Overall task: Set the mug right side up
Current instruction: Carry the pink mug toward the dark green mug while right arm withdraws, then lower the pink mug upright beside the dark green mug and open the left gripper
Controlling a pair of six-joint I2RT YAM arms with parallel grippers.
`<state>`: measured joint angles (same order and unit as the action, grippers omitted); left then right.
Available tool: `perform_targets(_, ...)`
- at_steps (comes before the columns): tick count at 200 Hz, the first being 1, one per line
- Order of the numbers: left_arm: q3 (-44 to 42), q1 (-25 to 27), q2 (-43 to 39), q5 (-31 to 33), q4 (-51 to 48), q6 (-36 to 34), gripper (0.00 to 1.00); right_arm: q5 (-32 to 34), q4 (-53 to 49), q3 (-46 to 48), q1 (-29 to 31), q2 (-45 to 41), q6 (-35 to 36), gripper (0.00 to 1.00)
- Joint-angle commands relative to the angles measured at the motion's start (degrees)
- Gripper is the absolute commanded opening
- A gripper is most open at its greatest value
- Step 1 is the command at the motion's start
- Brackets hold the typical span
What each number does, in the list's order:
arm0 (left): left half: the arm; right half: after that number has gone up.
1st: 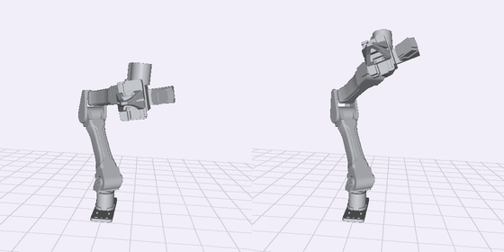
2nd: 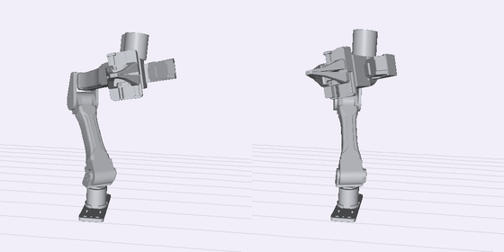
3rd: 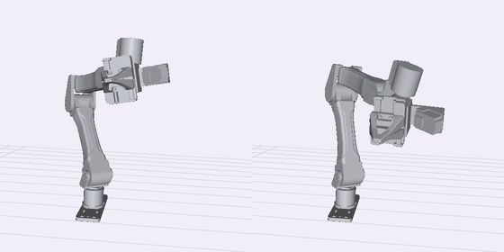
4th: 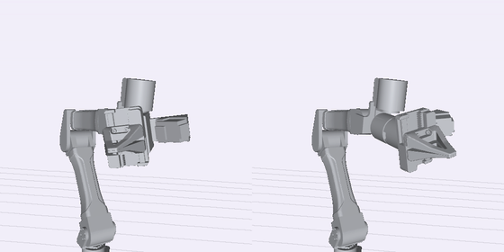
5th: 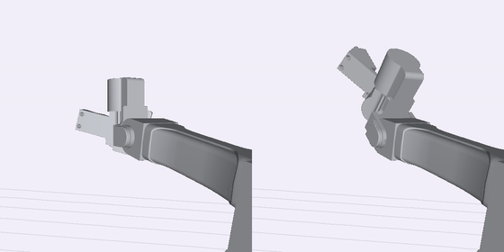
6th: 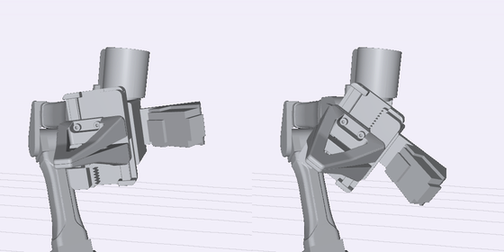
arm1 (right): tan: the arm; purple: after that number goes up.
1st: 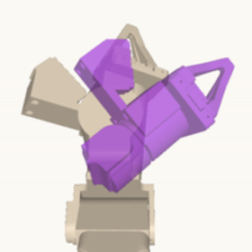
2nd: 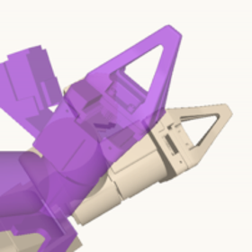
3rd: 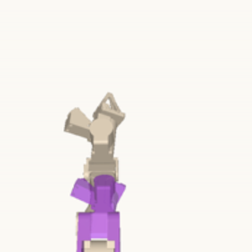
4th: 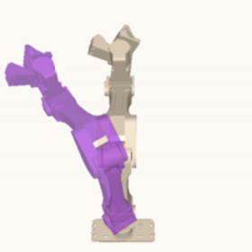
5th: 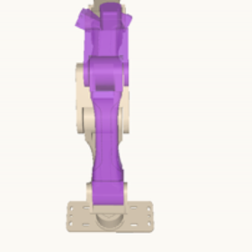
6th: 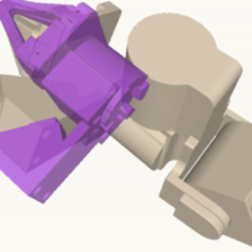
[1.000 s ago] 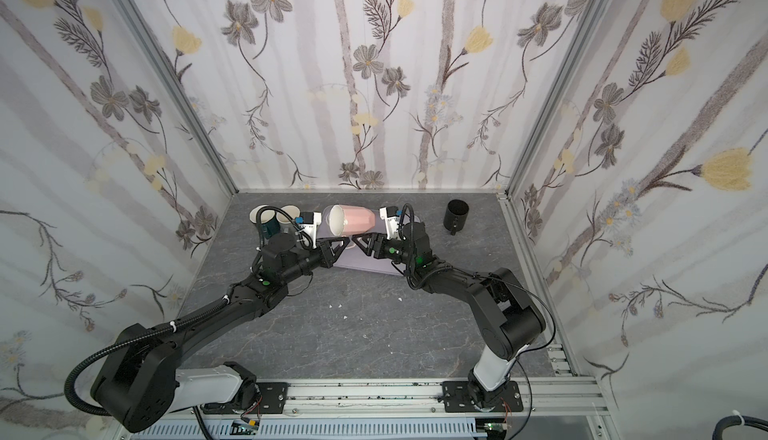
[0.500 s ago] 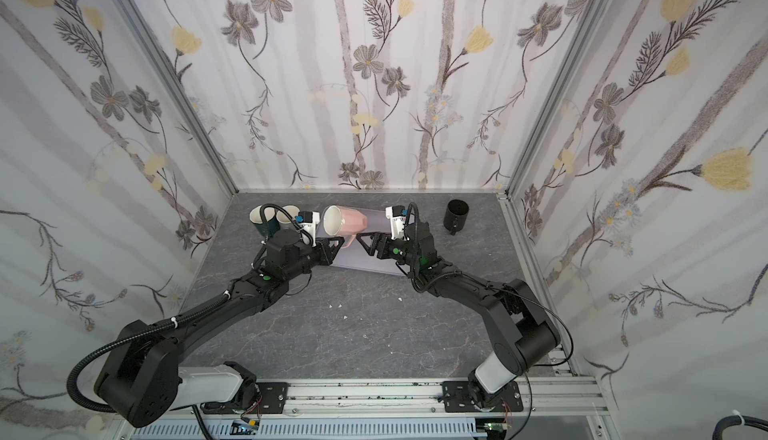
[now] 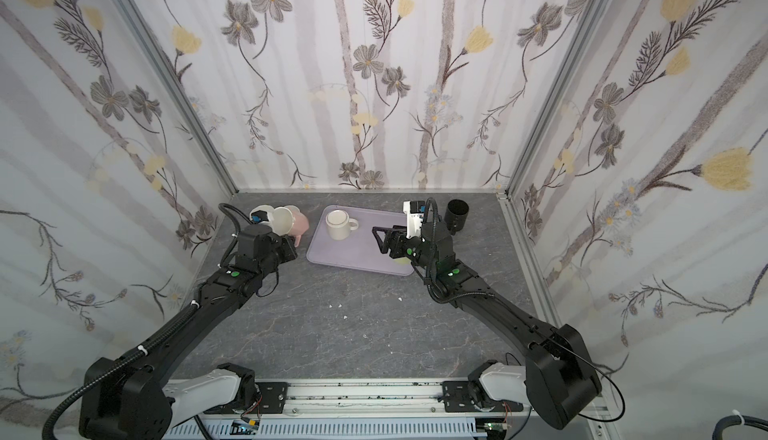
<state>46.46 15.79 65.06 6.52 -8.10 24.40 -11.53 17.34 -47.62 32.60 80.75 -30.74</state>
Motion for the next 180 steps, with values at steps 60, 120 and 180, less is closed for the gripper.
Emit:
perform_targets(60, 7.15, -8.23, -3.0, 10.44, -16.61, -4.28, 0.0, 6.91, -7.19, 4.02, -1.49, -7.35, 7.24, 0.84)
perform_targets(120, 12.24, -13.93, 4.46, 10.2, -17.63, -5.5, 0.0, 9.18, -6.45, 8.29, -3.52, -13.28, 8.42, 0.91)
perform_targets(180, 17.12, -20.33, 14.78, 6.09, -15.74, -5.34, 0.0, 9.77, -6.53, 10.28, -4.12, -15.84, 9.03, 0.91)
